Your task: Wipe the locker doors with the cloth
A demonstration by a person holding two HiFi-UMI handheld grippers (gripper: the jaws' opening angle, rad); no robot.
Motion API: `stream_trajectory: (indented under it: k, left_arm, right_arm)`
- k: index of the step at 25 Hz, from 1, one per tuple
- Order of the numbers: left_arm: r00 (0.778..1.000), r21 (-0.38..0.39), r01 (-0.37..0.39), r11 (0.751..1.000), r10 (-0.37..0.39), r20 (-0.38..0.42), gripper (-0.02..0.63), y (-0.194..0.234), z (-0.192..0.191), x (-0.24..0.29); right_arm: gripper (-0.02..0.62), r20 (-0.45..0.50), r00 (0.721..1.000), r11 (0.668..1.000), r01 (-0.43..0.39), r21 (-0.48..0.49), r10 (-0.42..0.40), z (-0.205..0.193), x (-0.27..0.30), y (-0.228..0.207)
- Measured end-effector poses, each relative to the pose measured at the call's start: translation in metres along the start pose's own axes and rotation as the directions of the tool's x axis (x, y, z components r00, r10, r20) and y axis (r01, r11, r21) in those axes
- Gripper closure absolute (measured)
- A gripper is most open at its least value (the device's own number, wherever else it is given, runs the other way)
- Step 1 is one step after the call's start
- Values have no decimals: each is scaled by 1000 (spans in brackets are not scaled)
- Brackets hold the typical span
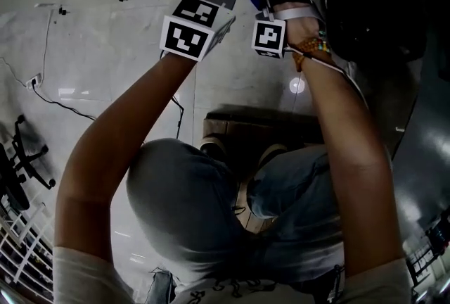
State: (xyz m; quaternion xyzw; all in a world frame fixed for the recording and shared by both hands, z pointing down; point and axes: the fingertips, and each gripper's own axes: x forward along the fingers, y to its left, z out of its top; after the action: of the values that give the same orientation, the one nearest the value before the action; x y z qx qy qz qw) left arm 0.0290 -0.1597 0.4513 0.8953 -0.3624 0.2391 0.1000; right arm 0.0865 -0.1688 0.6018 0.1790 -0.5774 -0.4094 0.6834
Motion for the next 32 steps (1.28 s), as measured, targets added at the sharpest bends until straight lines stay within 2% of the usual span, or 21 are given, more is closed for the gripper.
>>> stream_trajectory:
  k: [3,6,8,10,11,13,15,18,20,28,32]
  left_arm:
    - [1000,6,-7,1000,7,14,604,4,29,-15]
    - [999,23,-25,999,24,34,604,8,55,-29]
    - [998,32,-35,999,33,49,604,5,69,-40]
    - [996,2,-49,999,48,77,604,2,83,-49]
    - [994,-32,-55,998,58,95,604,-1,89,-51]
    - [989,-95,-63,993,75,127,604,-5,98,-54]
    - [986,-93,-71,993,84,146,604,-8,103,-54]
    - [986,-20,-75,997,77,149,604,-13,106,-52]
    - [988,-2,-64,998,64,144,604,-18,107,-49]
    - [992,-25,-26,999,29,126,604,-34,107,-28]
    - [993,-18,-5,1000,7,122,604,-45,106,-12]
  right_arm:
    - [549,16,1000,1000,22,11,-22,-10,-27,-30]
    - [550,47,995,996,82,20,-82,-19,-59,-75]
    - [549,114,984,985,118,127,-133,-16,-90,-106]
    - [549,148,978,973,114,199,-144,-20,-120,-130]
    - [549,141,978,972,122,199,-151,-28,-134,-140]
    - [549,102,971,967,201,157,-218,-47,-157,-165]
    - [549,81,952,950,283,129,-295,-55,-169,-187]
    - [549,78,947,947,302,113,-312,-52,-168,-189]
    - [549,68,948,947,303,102,-311,-55,-167,-184]
    - [549,15,954,948,296,119,-299,-99,-168,-158]
    - [549,9,949,944,314,99,-316,-103,-165,-155]
